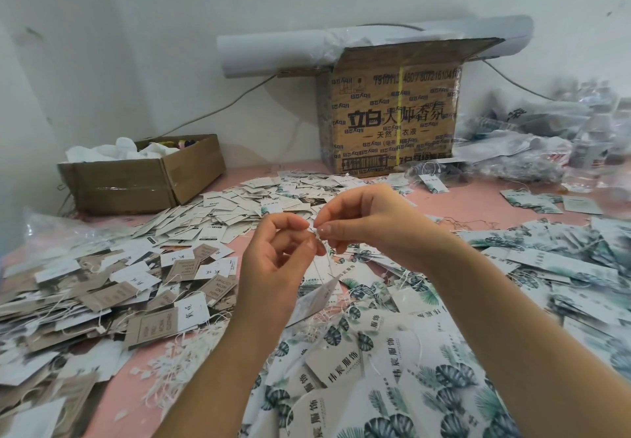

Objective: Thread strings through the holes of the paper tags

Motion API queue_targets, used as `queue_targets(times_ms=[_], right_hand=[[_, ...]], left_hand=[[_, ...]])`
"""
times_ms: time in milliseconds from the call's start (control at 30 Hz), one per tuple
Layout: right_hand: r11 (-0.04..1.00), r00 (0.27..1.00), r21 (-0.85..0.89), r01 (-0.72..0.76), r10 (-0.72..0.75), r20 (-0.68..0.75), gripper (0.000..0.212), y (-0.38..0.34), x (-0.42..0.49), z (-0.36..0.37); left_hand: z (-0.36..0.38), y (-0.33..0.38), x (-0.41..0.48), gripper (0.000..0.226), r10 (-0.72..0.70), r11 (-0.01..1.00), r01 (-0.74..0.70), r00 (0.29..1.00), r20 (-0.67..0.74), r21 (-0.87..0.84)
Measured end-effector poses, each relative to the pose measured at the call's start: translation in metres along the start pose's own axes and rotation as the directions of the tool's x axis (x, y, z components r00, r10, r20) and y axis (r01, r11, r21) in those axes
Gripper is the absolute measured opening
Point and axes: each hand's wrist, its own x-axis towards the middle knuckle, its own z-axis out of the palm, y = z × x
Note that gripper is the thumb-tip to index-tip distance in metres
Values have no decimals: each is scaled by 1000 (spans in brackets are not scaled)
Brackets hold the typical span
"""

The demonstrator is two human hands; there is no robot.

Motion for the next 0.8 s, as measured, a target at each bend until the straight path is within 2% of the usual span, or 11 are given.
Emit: queue_targets(times_ms=[167, 467, 800], right_hand=[[1000, 999, 15, -10, 11, -30, 11, 0, 1, -1], [1000, 1000, 2, -6, 6, 2, 13, 1, 2, 1], [989, 993, 102, -110, 105, 52, 7, 7, 3, -4]], left_hand=[[0, 0, 0, 23, 7, 1000, -7, 1000, -8, -5], [1, -1, 0, 24, 9, 1000, -9, 1000, -9, -22], [0, -4, -2, 30, 36, 999, -36, 999, 6, -1]])
